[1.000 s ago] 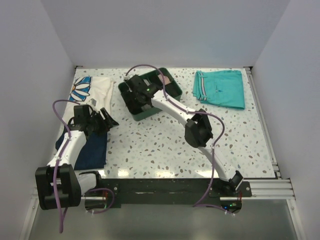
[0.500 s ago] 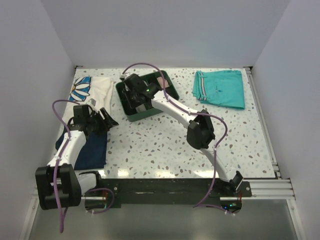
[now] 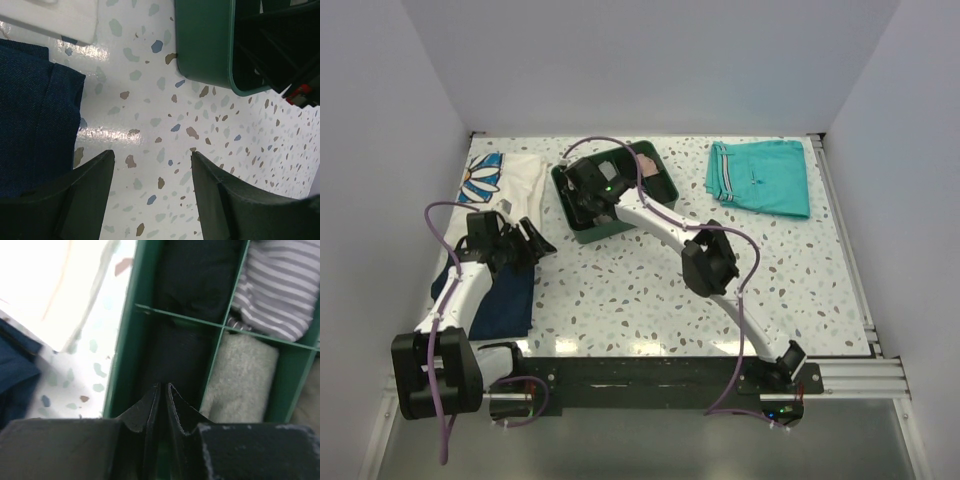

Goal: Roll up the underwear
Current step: Place the underwear in the storage box, then move the storage box to the center of the board.

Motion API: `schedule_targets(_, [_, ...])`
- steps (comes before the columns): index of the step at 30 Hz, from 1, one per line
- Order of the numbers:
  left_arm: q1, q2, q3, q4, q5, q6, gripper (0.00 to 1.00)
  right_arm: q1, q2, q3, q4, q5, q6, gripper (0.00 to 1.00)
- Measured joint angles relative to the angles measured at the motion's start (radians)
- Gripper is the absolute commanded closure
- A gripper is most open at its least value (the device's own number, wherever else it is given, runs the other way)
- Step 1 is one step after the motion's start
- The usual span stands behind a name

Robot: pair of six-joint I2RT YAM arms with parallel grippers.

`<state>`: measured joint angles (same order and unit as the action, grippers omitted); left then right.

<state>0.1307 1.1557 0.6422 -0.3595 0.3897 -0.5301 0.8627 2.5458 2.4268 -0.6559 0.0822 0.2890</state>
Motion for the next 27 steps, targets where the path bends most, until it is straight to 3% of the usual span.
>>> schedule_targets(7, [0.001, 0.000, 0.000, 0.000, 0.000, 0.000, 0.33, -0.003, 0.027, 0.004, 0.030, -0.016, 0.005, 0.80])
schedule_targets(13, [0.005, 0.000, 0.000, 0.003, 0.003, 0.000, 0.32, -0.010, 0.015, -0.005, 0.047, -0.014, -0.006, 0.55])
schedule_targets(15, [0.006, 0.000, 0.000, 0.006, 0.006, 0.000, 0.32, -0.011, -0.025, -0.050, 0.061, 0.005, -0.017, 0.40])
schedule_targets(17, [0.006, 0.000, 0.000, 0.008, 0.013, 0.000, 0.32, -0.011, -0.089, -0.116, 0.089, 0.017, -0.024, 0.32])
schedule_targets(21, [0.006, 0.000, 0.000, 0.022, 0.038, 0.000, 0.32, -0.014, -0.288, -0.286, 0.111, 0.087, -0.054, 0.06])
schedule_targets(23, [0.006, -0.002, 0.000, 0.032, 0.050, 0.000, 0.32, -0.020, -0.405, -0.378, 0.126, 0.135, -0.064, 0.02])
schedule_targets(27, [0.006, -0.033, -0.001, 0.051, 0.065, 0.001, 0.31, -0.055, -0.631, -0.575, 0.147, 0.204, -0.072, 0.01])
